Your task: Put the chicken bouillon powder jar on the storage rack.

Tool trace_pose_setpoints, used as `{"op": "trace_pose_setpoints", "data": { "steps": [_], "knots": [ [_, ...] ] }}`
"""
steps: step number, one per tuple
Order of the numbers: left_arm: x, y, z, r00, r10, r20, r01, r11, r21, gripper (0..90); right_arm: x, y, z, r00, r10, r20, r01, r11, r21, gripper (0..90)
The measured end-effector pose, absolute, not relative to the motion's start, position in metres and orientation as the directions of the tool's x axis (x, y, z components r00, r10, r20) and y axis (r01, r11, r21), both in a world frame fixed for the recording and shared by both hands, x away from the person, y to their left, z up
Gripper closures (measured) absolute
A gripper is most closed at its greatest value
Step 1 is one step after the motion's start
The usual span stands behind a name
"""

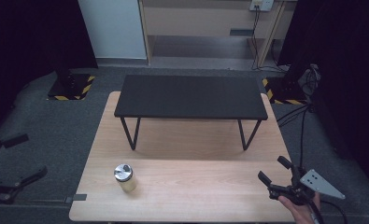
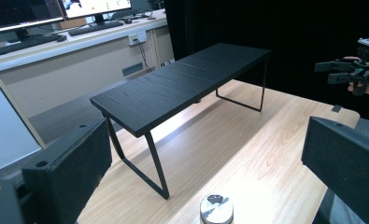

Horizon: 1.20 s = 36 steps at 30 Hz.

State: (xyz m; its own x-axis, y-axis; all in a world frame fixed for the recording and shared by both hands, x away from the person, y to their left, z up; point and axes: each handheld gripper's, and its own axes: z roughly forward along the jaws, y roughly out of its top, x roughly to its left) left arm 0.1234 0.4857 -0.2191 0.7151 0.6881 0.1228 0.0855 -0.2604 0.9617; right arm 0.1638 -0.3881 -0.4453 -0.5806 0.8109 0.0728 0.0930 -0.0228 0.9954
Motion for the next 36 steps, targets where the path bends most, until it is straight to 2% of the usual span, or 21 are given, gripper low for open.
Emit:
{"op": "trace_pose_setpoints", "data": {
  "steps": [9, 17, 24, 30, 36],
  "knots": [
    [0.126, 0.485, -0.220, 0.709, 0.691, 0.138, 0.096, -0.288, 0.953, 1.0, 0.164, -0.388, -0.445, -0.582, 0.810, 0.073, 0.091, -0.025, 0.996, 4.6],
    [0.136, 0.480, -0.235, 0.718, 0.682, 0.137, 0.114, -0.310, 0.944, 1.3, 0.164, -0.388, -0.445, -0.582, 0.810, 0.072, 0.091, -0.023, 0.996, 4.6],
    [0.157, 0.471, -0.262, 0.748, 0.653, 0.114, 0.126, -0.310, 0.942, 2.2, 0.164, -0.389, -0.445, -0.580, 0.811, 0.072, 0.091, -0.023, 0.996, 4.7],
    [0.176, 0.456, -0.291, 0.778, 0.615, 0.129, 0.130, -0.357, 0.925, 2.3, 0.164, -0.388, -0.445, -0.580, 0.811, 0.073, 0.094, -0.022, 0.995, 4.7],
    [0.191, 0.449, -0.318, 0.785, 0.614, 0.079, 0.162, -0.326, 0.931, 2.5, 0.164, -0.388, -0.445, -0.579, 0.812, 0.073, 0.094, -0.022, 0.995, 4.6]
  ]
}}
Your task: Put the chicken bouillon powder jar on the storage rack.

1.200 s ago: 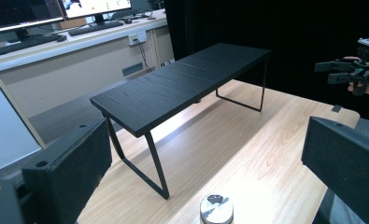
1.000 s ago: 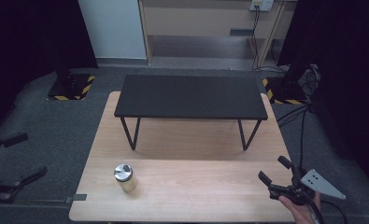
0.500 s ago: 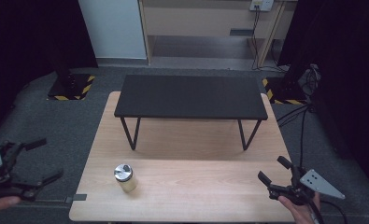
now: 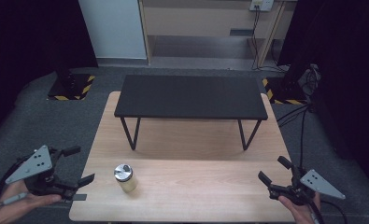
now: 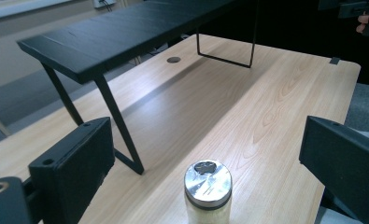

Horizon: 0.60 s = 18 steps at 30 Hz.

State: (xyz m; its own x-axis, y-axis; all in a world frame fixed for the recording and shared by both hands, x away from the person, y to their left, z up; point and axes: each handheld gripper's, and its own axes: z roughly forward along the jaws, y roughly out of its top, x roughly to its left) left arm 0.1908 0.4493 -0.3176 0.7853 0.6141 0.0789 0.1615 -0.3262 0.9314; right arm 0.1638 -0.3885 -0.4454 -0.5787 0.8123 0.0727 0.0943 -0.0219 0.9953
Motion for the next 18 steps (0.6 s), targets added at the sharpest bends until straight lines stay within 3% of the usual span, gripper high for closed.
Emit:
{"op": "trace_pose_setpoints", "data": {
  "steps": [5, 18],
  "knots": [
    [0.203, 0.444, -0.342, 0.788, 0.614, 0.042, 0.180, -0.295, 0.938, 2.9, 0.164, -0.388, -0.445, -0.580, 0.811, 0.073, 0.100, -0.019, 0.995, 4.7],
    [0.230, 0.420, -0.386, 0.811, 0.581, 0.065, 0.180, -0.353, 0.918, 4.6, 0.164, -0.389, -0.446, -0.576, 0.814, 0.073, 0.103, -0.017, 0.995, 4.8]
  ]
}}
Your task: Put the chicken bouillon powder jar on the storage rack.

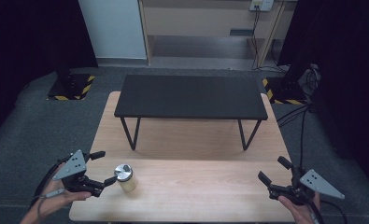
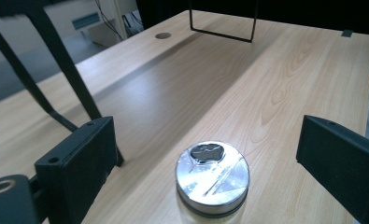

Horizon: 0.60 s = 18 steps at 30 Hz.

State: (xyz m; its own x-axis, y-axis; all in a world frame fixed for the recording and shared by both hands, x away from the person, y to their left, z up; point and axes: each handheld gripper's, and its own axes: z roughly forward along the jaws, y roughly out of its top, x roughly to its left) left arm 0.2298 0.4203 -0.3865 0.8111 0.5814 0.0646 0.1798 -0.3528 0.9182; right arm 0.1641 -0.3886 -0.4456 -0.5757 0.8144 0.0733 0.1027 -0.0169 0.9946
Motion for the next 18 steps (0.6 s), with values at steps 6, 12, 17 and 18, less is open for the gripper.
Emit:
{"op": "trace_pose_setpoints", "data": {
  "steps": [6, 12, 17, 18],
  "knots": [
    [0.239, 0.412, -0.412, 0.814, 0.580, 0.035, 0.189, -0.322, 0.928, 5.4, 0.164, -0.388, -0.446, -0.574, 0.816, 0.074, 0.105, -0.016, 0.994, 4.8],
    [0.247, 0.403, -0.432, 0.821, 0.569, 0.037, 0.194, -0.341, 0.920, 6.1, 0.164, -0.389, -0.446, -0.572, 0.817, 0.072, 0.106, -0.014, 0.994, 4.8],
    [0.255, 0.396, -0.444, 0.829, 0.559, 0.030, 0.199, -0.344, 0.917, 7.0, 0.165, -0.388, -0.446, -0.573, 0.816, 0.070, 0.112, -0.007, 0.994, 4.8],
    [0.255, 0.394, -0.446, 0.829, 0.559, 0.032, 0.198, -0.347, 0.917, 8.0, 0.165, -0.388, -0.446, -0.572, 0.817, 0.072, 0.112, -0.009, 0.994, 4.8]
  ]
}}
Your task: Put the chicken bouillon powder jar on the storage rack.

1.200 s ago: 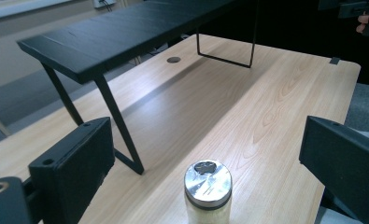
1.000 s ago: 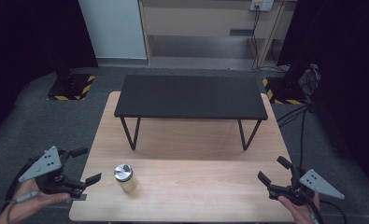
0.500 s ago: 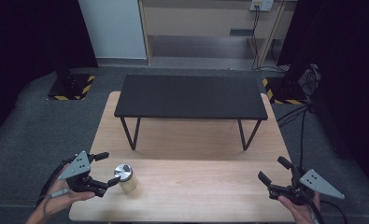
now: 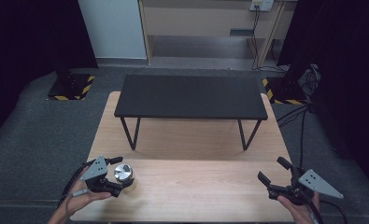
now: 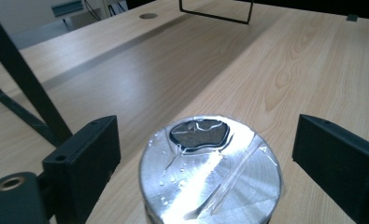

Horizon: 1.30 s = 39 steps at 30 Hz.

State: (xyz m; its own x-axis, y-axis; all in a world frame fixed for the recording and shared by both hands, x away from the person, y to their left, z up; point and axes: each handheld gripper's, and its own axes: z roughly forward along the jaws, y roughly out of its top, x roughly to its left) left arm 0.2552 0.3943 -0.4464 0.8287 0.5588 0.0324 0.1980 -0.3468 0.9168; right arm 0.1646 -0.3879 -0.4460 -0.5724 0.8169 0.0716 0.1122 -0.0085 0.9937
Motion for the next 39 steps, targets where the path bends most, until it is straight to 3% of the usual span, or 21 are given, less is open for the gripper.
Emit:
{"op": "trace_pose_setpoints", "data": {
  "steps": [4, 7, 16, 21, 22, 24, 26, 32, 39],
  "knots": [
    [0.259, 0.393, -0.456, 0.833, 0.552, 0.038, 0.191, -0.352, 0.916, 12.5, 0.165, -0.388, -0.446, -0.571, 0.818, 0.073, 0.115, -0.008, 0.993, 4.9],
    [0.261, 0.400, -0.465, 0.840, 0.543, 0.020, 0.178, -0.310, 0.934, 32.7, 0.165, -0.388, -0.447, -0.571, 0.818, 0.073, 0.115, -0.008, 0.993, 4.9],
    [0.258, 0.397, -0.461, 0.820, 0.573, -0.004, 0.196, -0.274, 0.942, 34.2, 0.165, -0.388, -0.447, -0.570, 0.818, 0.072, 0.117, -0.006, 0.993, 4.9],
    [0.264, 0.380, -0.412, 0.847, 0.532, 0.002, 0.177, -0.285, 0.942, 34.1, 0.165, -0.388, -0.446, -0.568, 0.820, 0.074, 0.115, -0.010, 0.993, 4.8],
    [0.267, 0.371, -0.384, 0.850, 0.526, 0.006, 0.171, -0.287, 0.943, 34.1, 0.165, -0.389, -0.446, -0.569, 0.819, 0.073, 0.113, -0.011, 0.994, 4.9],
    [0.268, 0.365, -0.369, 0.851, 0.525, 0.019, 0.159, -0.292, 0.943, 34.1, 0.165, -0.389, -0.446, -0.570, 0.818, 0.072, 0.110, -0.011, 0.994, 4.9],
    [0.268, 0.346, -0.324, 0.842, 0.534, 0.081, 0.113, -0.322, 0.940, 34.1, 0.164, -0.389, -0.446, -0.571, 0.818, 0.073, 0.106, -0.015, 0.994, 4.8],
    [0.281, 0.317, -0.250, 0.846, 0.526, 0.092, 0.088, -0.307, 0.948, 34.1, 0.163, -0.390, -0.446, -0.571, 0.818, 0.075, 0.097, -0.023, 0.995, 4.8],
    [0.291, 0.282, -0.204, 0.826, 0.554, 0.106, 0.080, -0.301, 0.950, 34.1, 0.163, -0.391, -0.445, -0.572, 0.817, 0.075, 0.092, -0.027, 0.995, 4.8]
  ]
}}
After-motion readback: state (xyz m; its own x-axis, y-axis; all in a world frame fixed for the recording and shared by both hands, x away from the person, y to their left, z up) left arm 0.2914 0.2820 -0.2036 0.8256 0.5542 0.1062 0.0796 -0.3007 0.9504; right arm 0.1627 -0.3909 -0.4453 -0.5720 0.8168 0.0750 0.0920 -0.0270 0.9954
